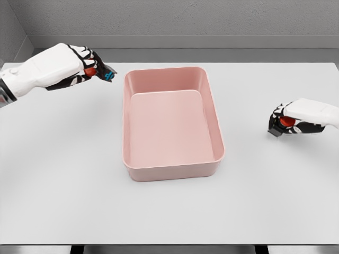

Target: Put the industrial switch in the basket with both arms

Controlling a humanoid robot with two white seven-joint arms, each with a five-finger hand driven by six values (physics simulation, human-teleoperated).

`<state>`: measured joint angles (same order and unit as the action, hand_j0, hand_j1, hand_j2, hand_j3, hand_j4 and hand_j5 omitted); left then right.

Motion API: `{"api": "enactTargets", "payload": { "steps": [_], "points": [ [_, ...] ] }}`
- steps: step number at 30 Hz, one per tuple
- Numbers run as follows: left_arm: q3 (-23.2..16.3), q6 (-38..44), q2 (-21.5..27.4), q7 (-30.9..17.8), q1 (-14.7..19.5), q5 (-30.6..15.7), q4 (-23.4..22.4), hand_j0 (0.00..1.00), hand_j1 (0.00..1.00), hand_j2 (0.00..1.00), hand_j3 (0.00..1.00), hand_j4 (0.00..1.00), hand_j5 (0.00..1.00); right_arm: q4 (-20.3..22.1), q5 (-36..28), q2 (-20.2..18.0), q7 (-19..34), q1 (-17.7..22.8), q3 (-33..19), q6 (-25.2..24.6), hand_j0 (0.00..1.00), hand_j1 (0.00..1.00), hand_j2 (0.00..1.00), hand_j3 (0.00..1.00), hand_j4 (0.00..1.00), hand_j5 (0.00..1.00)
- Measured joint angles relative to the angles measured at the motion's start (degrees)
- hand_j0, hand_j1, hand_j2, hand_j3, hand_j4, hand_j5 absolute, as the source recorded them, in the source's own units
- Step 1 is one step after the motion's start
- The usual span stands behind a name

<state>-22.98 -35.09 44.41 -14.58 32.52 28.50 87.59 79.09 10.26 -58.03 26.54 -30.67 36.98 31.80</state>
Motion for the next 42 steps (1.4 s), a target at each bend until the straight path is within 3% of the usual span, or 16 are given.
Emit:
{"api": "enactTargets", "payload": {
  "steps": [9,14,19,24,35,37,39,42],
  "points": [
    [-0.58,-0.05,-4.63,-0.46,-2.29,0.06,6.34,0.38,0.38,0.38,0.38,0.38,0.38,2.42,0.07,-0.16,1.23,-2.2,-0.02,2.16,0.48,0.48,0.48,0.48,0.48,0.48],
    [-3.06,-0.03,-9.48,-0.58,-2.37,1.95,7.61,0.38,0.38,0.38,0.38,0.38,0.38,3.73,0.07,-0.07,1.76,-3.08,-0.07,3.12,0.48,0.48,0.48,0.48,0.48,0.48],
    [-4.92,-0.06,-12.38,-1.59,-5.54,4.87,7.81,0.38,0.38,0.38,0.38,0.38,0.38,5.97,0.03,0.05,2.21,-4.22,-0.11,3.3,0.48,0.48,0.48,0.48,0.48,0.48],
    [-4.83,-0.01,-12.64,-1.9,-5.18,5.41,7.91,0.75,0.75,0.75,0.75,0.75,0.75,7.76,0.06,0.31,2.97,-6.16,-0.14,3.36,0.48,0.48,0.48,0.48,0.48,0.48],
    [-4.96,-0.02,-13.23,-2.0,-5.19,5.53,7.94,0.78,0.78,0.78,0.78,0.78,0.78,11.98,-0.11,0.98,3.5,-8.61,-0.28,3.35,0.48,0.48,0.48,0.48,0.48,0.48],
    [-5.03,-0.03,-13.28,-1.98,-5.19,5.51,7.94,0.84,0.84,0.84,0.84,0.84,0.84,12.31,-0.14,1.39,3.51,-8.88,-0.26,3.35,0.48,0.48,0.48,0.48,0.48,0.48],
    [-5.06,-0.02,-13.3,-1.86,-5.27,5.47,7.94,1.0,1.0,1.0,1.0,1.0,1.0,12.61,-0.15,1.65,3.53,-9.23,-0.23,3.36,0.48,0.48,0.48,0.48,0.48,0.48],
    [-5.06,-0.01,-13.32,-1.62,-5.27,5.38,7.94,1.0,1.0,1.0,1.0,1.0,1.0,13.33,-0.23,1.85,3.54,-9.84,-0.26,3.35,0.48,0.48,0.48,0.48,0.48,0.48]
  ]
}}
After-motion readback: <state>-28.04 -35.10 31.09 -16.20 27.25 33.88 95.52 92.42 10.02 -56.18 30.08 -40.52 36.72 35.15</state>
